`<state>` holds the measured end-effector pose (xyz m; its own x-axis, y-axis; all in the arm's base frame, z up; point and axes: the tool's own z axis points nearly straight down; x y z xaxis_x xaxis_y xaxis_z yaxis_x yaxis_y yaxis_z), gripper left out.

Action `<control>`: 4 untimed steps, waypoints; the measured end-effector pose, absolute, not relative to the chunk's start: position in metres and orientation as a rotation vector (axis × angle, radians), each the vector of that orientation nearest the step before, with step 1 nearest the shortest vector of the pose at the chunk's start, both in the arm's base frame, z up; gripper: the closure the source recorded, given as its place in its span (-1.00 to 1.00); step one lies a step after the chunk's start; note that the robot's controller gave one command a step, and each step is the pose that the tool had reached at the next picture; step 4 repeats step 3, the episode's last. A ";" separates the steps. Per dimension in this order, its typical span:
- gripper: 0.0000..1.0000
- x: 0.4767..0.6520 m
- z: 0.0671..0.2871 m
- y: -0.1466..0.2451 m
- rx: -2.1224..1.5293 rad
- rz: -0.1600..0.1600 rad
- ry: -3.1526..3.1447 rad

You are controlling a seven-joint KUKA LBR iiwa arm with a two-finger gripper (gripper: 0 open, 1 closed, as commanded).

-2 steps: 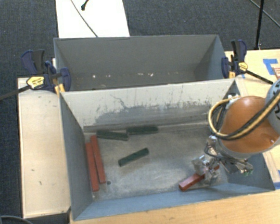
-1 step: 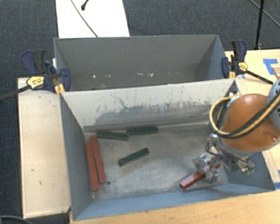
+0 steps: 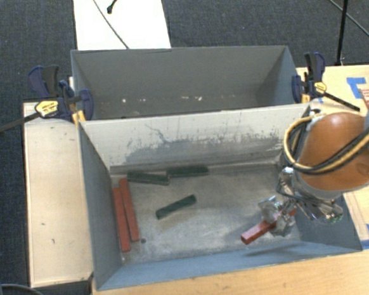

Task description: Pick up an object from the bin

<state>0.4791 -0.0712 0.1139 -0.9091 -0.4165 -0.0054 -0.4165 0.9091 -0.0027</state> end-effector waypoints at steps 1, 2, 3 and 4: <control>1.00 0.480 0.117 -0.071 -0.670 -0.002 3.064; 1.00 0.481 0.127 -0.071 -0.670 -0.002 3.063; 1.00 0.483 0.158 -0.071 -0.665 -0.003 3.064; 1.00 0.483 0.158 -0.071 -0.665 -0.003 3.064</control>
Offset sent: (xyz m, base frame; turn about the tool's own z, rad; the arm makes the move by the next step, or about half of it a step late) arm 0.0000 -0.0001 0.0028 0.0000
